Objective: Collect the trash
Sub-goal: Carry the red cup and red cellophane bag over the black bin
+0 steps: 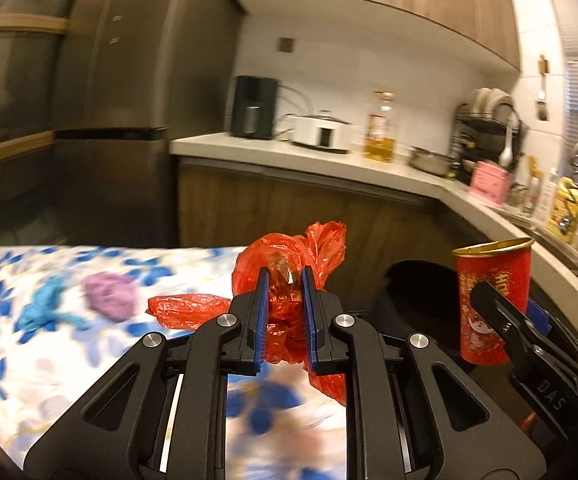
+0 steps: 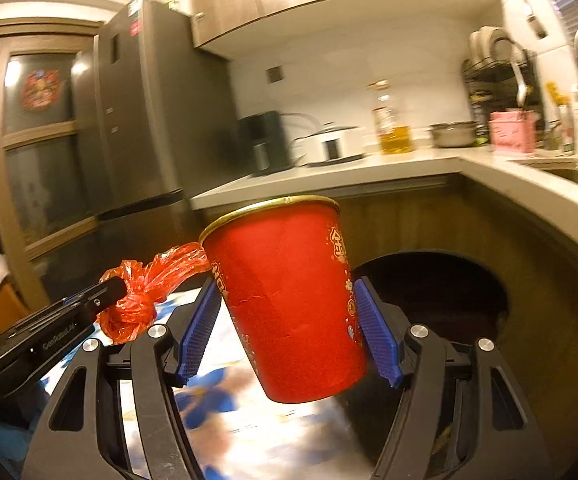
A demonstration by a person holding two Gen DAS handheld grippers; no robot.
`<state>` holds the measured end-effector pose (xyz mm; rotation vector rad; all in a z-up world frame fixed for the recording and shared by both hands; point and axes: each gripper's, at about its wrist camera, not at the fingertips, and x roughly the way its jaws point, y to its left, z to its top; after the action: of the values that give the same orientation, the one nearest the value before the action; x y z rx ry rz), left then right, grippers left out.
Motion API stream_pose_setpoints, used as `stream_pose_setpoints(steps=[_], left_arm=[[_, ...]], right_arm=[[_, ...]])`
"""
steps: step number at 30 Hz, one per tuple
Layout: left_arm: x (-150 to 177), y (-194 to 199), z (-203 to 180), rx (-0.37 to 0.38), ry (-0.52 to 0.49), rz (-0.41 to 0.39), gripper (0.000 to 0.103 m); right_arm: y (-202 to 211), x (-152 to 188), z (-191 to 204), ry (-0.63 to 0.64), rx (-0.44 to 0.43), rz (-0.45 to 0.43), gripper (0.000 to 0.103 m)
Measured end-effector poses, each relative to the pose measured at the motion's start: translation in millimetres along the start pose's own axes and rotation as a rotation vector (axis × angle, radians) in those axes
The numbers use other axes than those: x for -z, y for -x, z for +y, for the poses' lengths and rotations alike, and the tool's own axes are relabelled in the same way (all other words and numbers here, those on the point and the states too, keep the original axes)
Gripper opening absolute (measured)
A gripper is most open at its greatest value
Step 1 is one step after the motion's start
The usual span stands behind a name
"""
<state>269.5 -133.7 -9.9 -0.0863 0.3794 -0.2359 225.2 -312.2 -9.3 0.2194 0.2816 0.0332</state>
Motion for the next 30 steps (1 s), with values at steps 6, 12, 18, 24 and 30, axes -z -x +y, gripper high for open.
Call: stream_pose_setpoints(steps=[6, 12, 18, 24, 30], left_arm=[[-9.4, -25.3, -61.4, 0.117, -0.052, -0.016, 0.015], [-9.4, -52.2, -100.9, 0.185, -0.078, -0.004, 0.015], [-7.8, -68.6, -120.8, 0.228, -0.093, -0.001, 0.015], [-5.6, -79.7, -126.6, 0.247, -0.100, 0.013, 0.015], [-4.9, -90.3, -130.6, 0.259, -0.104, 0.026, 0.016]], right_arm=[[0.3, -12.4, -46.1, -0.026, 0.104, -0.038, 0.066], [-2.8, -18.6, -82.6, -0.064, 0.166, -0.057, 0.067], [-10.5, -20.1, -93.6, -0.074, 0.187, -0.057, 0.067], [-19.9, -25.3, -101.2, -0.085, 0.193, -0.056, 0.068], [-28.3, -28.7, -102.4, -0.079, 0.190, -0.050, 0.069]])
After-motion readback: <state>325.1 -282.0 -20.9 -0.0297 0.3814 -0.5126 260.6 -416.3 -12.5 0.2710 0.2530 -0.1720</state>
